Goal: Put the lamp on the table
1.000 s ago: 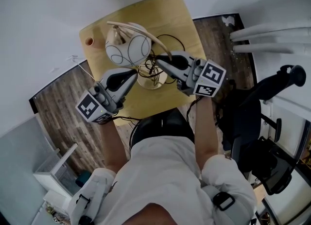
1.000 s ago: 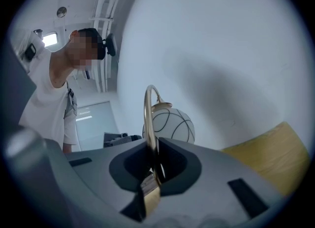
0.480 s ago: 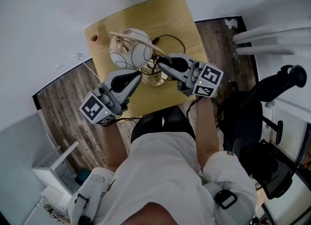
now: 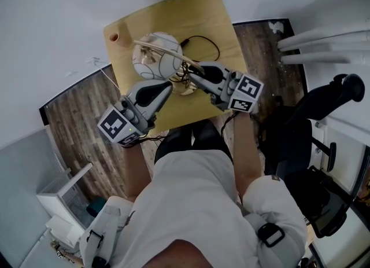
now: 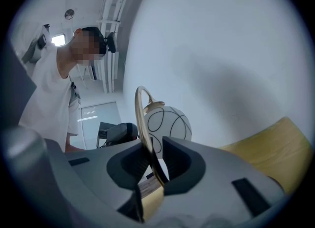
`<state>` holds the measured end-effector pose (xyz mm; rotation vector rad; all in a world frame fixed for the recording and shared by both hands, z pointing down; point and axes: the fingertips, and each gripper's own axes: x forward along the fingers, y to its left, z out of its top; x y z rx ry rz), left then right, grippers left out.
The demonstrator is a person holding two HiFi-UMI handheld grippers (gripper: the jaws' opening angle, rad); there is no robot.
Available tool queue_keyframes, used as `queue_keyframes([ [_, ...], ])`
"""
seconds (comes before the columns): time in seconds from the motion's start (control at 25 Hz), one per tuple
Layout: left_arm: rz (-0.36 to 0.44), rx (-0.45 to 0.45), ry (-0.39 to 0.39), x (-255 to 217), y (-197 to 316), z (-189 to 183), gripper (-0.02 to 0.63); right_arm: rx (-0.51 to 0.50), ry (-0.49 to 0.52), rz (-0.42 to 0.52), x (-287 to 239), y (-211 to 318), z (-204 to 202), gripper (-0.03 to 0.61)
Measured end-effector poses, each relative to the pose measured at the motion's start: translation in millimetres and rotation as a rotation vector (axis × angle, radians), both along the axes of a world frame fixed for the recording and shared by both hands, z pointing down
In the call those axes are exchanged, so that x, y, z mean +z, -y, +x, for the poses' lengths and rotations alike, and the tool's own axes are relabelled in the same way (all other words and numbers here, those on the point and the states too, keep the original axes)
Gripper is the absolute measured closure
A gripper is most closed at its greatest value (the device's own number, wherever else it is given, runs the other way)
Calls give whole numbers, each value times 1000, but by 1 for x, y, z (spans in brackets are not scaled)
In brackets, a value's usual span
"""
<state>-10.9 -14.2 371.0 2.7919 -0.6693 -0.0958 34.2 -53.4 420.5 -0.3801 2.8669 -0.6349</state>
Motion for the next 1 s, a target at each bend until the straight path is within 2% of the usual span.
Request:
queue_keyframes([
  [0.56, -26, -19, 6, 2, -18, 7, 614, 1, -7, 27, 5, -18, 2, 499],
  [1.0, -53, -8, 6, 10, -33, 12, 614, 4, -63, 33, 13, -35, -4, 486],
])
